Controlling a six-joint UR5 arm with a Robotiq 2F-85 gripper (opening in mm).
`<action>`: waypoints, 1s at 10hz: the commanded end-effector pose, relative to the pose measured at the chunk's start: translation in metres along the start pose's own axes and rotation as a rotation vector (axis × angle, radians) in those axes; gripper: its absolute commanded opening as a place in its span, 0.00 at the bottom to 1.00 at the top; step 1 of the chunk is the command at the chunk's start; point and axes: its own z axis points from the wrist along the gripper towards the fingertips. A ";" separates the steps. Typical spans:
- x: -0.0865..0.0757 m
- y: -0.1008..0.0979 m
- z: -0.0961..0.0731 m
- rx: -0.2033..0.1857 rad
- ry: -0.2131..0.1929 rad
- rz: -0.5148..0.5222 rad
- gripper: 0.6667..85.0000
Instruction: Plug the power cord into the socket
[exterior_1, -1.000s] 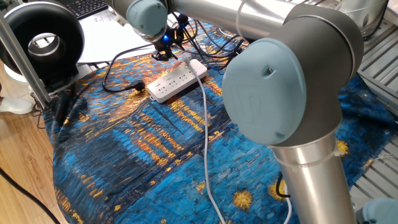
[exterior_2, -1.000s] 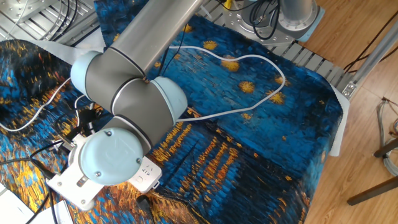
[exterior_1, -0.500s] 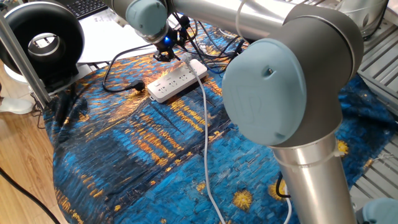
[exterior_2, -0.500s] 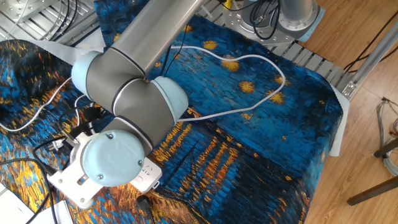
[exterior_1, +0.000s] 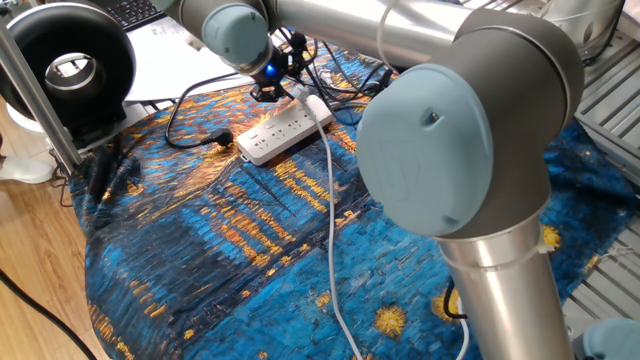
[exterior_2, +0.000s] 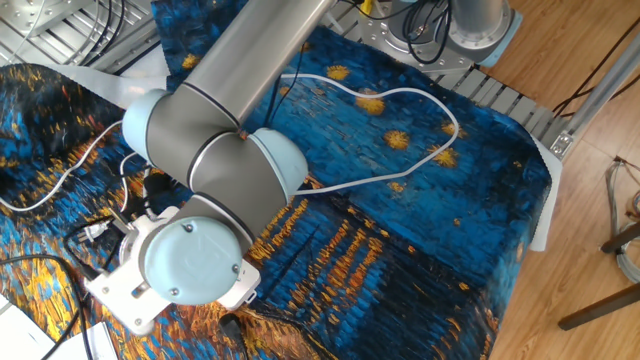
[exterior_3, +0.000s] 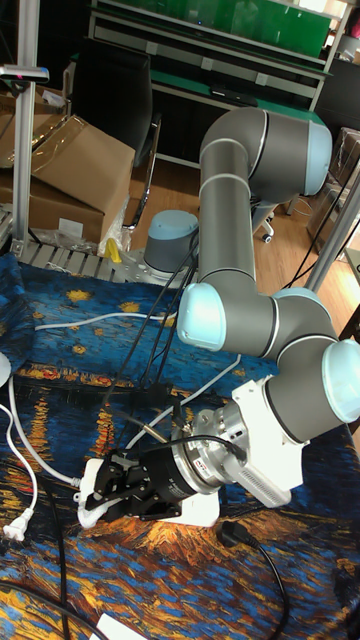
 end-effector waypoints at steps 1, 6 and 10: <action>0.001 -0.003 0.003 0.008 0.007 0.036 0.42; -0.005 0.012 0.004 -0.073 0.044 0.113 0.42; -0.003 0.005 0.007 -0.017 0.029 0.132 0.40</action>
